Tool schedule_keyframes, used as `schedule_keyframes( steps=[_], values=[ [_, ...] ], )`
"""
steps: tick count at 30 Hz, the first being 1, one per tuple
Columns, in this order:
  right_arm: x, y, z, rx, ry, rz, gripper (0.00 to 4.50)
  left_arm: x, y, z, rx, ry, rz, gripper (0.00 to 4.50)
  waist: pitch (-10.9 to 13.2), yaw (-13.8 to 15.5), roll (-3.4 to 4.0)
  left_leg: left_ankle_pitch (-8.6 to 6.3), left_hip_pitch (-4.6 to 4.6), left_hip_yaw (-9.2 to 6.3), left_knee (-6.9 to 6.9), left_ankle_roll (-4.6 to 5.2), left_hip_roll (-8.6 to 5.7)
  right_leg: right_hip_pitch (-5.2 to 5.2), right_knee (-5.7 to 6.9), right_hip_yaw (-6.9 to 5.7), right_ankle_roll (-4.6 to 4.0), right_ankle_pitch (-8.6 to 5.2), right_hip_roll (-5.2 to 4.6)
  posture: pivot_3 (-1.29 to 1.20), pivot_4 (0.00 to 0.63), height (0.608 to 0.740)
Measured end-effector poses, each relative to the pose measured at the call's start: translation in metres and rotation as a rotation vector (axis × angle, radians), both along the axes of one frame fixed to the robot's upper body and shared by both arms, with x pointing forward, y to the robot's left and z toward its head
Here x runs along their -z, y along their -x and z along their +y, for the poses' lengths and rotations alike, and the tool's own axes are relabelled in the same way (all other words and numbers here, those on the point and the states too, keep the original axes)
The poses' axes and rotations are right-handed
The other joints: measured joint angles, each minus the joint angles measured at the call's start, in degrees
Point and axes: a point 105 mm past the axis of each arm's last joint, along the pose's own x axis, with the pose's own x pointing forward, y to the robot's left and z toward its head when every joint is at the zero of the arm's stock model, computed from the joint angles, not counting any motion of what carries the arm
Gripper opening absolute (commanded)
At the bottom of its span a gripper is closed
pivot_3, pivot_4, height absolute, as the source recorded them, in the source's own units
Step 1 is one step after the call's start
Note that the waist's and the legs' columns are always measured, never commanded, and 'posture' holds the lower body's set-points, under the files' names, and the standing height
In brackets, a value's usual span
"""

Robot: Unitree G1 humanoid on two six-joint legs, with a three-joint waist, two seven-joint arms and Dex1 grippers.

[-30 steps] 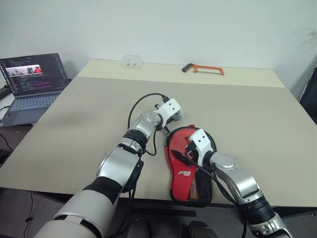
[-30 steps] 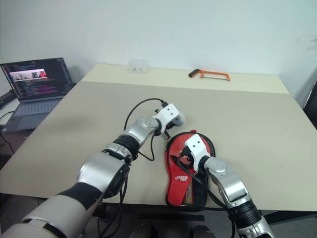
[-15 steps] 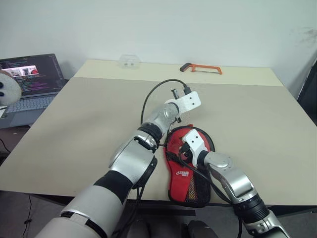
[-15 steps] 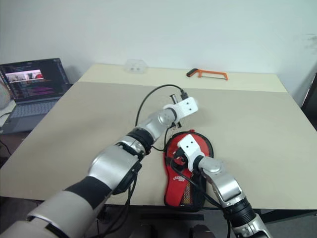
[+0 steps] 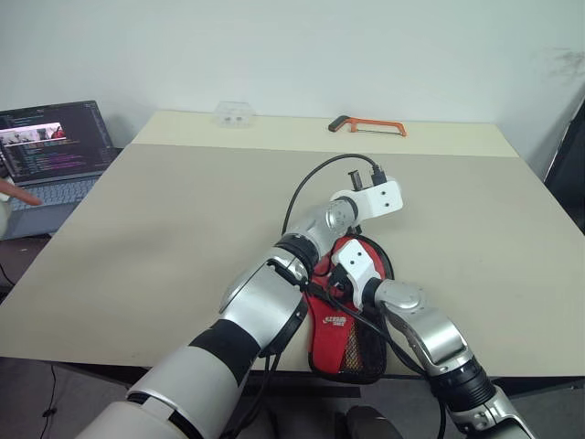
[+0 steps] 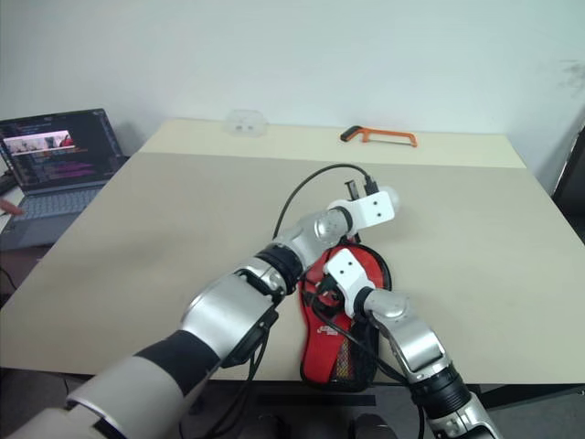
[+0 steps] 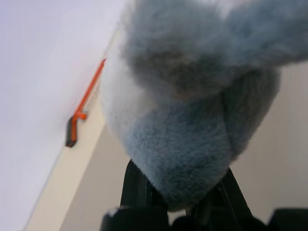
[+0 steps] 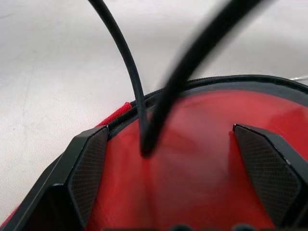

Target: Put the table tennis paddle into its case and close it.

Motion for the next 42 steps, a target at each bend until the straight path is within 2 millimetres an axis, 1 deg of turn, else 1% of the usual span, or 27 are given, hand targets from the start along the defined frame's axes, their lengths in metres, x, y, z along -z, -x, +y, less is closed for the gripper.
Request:
schedule_keyframes(
  steps=[3,5,6,7,9,12,15,20,22,25,29,31,34,36,37,39,40,42],
  values=[
    [0.000,-0.001,0.001,-0.014,0.002,0.003,4.50,0.015,-0.001,0.014,0.001,-0.042,0.066,0.13,0.0,-0.1,0.05,0.00,0.01,-0.01,0.00,0.00,0.00,0.00,0.01,-0.01,0.00,0.00,0.00,0.00,0.150,0.740],
    [0.000,-0.002,0.002,-0.024,0.005,0.003,4.50,0.023,-0.001,0.022,0.002,-0.066,0.099,0.84,0.0,-0.2,0.05,0.00,0.01,-0.02,0.00,0.00,0.00,0.00,0.04,-0.01,-0.01,0.00,0.00,0.00,0.150,0.740],
    [0.000,-0.003,0.002,-0.028,0.006,0.003,4.50,0.024,-0.001,0.024,0.009,-0.073,0.113,1.06,0.0,-0.2,0.05,0.00,0.02,-0.02,0.01,0.00,0.00,0.01,0.04,-0.02,-0.01,0.00,0.00,0.00,0.150,0.740],
    [0.000,-0.003,0.002,-0.033,0.006,0.002,4.50,0.024,0.000,0.025,0.027,-0.080,0.123,1.44,0.0,-0.2,0.05,0.01,0.03,-0.02,0.01,0.00,0.00,0.02,0.04,-0.02,-0.01,0.00,0.00,0.00,0.150,0.740],
    [0.001,-0.004,0.003,-0.043,0.006,0.004,4.50,0.025,0.003,0.023,0.060,-0.089,0.140,2.24,-0.1,-0.2,0.06,0.01,0.05,-0.02,0.01,0.00,0.01,0.04,0.04,-0.01,-0.01,0.00,0.01,0.00,0.150,0.740],
    [0.001,-0.005,0.005,-0.053,0.002,0.007,4.50,0.027,0.006,0.020,0.087,-0.094,0.157,3.27,-0.1,-0.4,0.06,0.01,0.08,-0.03,0.01,0.01,0.01,0.04,0.08,0.00,0.00,0.00,0.02,0.00,0.150,0.740],
    [0.001,-0.006,0.006,-0.066,0.002,0.010,4.50,0.025,0.008,0.017,0.112,-0.083,0.162,4.43,-0.1,-0.6,0.07,0.01,0.10,-0.05,0.01,0.01,0.01,0.04,0.11,0.01,0.00,0.00,0.03,0.00,0.150,0.740],
    [0.001,-0.008,0.006,-0.086,0.007,0.008,4.50,0.023,0.013,0.018,0.174,-0.077,0.220,4.47,-0.1,-0.8,0.07,0.01,0.10,-0.04,0.01,0.01,0.01,0.04,0.11,0.02,-0.01,0.00,0.03,0.00,0.150,0.740],
    [0.001,-0.008,0.005,-0.093,0.011,0.007,4.50,0.019,0.016,0.024,0.215,-0.075,0.256,4.47,-0.1,-0.8,0.08,0.01,0.10,-0.03,0.00,0.01,0.01,0.04,0.11,0.02,-0.01,0.01,0.03,0.00,0.150,0.740],
    [0.001,-0.007,0.003,-0.103,0.018,0.006,4.50,0.008,0.017,0.037,0.267,-0.073,0.283,4.47,-0.1,-0.7,0.09,0.01,0.09,-0.03,0.00,0.01,0.01,0.06,0.07,0.01,-0.02,0.01,0.02,0.00,0.150,0.740],
    [0.001,-0.007,-0.002,-0.115,0.030,0.002,4.50,-0.015,0.020,0.056,0.343,-0.061,0.298,4.47,-0.1,-0.3,0.11,0.01,0.08,-0.02,0.00,0.01,0.01,0.09,0.04,-0.01,-0.03,0.02,0.01,0.00,0.150,0.740],
    [0.000,-0.006,-0.007,-0.128,0.043,0.000,4.50,-0.035,0.023,0.066,0.391,-0.022,0.295,4.47,-0.1,-0.1,0.11,0.01,0.04,-0.02,0.00,0.01,0.01,0.07,0.02,-0.03,-0.03,0.02,0.00,0.00,0.150,0.740],
    [-0.005,0.002,-0.021,-0.170,0.093,-0.003,4.50,-0.071,0.031,0.091,0.448,0.076,0.279,4.47,-0.1,0.1,0.15,0.00,-0.01,-0.02,0.00,0.00,0.00,0.06,-0.03,-0.04,-0.15,0.08,-0.03,0.00,0.150,0.740],
    [-0.012,0.010,-0.033,-0.193,0.114,0.016,4.50,-0.080,0.042,0.106,0.486,0.130,0.286,4.47,-0.1,0.2,0.19,0.00,-0.02,-0.02,0.00,0.00,0.00,0.08,-0.04,-0.04,-0.21,0.11,-0.06,0.00,0.150,0.740],
    [-0.015,0.014,-0.038,-0.206,0.131,0.031,4.50,-0.077,0.048,0.112,0.505,0.144,0.308,4.47,-0.1,0.3,0.22,0.00,-0.02,-0.03,0.00,0.00,0.01,0.08,-0.04,-0.04,-0.22,0.11,-0.07,0.00,0.150,0.740],
    [-0.020,0.020,-0.051,-0.215,0.154,0.068,4.50,-0.059,0.063,0.117,0.542,0.174,0.387,4.47,-0.1,0.3,0.22,0.00,-0.05,-0.08,0.02,0.00,0.03,0.06,-0.01,-0.08,-0.23,0.11,-0.07,0.00,0.150,0.740],
    [-0.028,0.024,-0.056,-0.225,0.145,0.084,4.50,-0.044,0.074,0.121,0.554,0.190,0.444,4.47,0.0,0.2,0.27,0.00,-0.08,-0.07,0.03,0.00,0.04,0.02,0.01,-0.06,-0.23,0.11,-0.07,0.00,0.150,0.740],
    [-0.054,0.030,-0.066,-0.247,0.108,0.069,4.50,-0.016,0.092,0.127,0.552,0.214,0.547,4.47,0.1,0.1,0.31,0.01,-0.08,-0.10,0.04,0.01,0.06,0.01,0.06,-0.07,-0.24,0.12,-0.05,0.00,0.150,0.740]
  ],
)
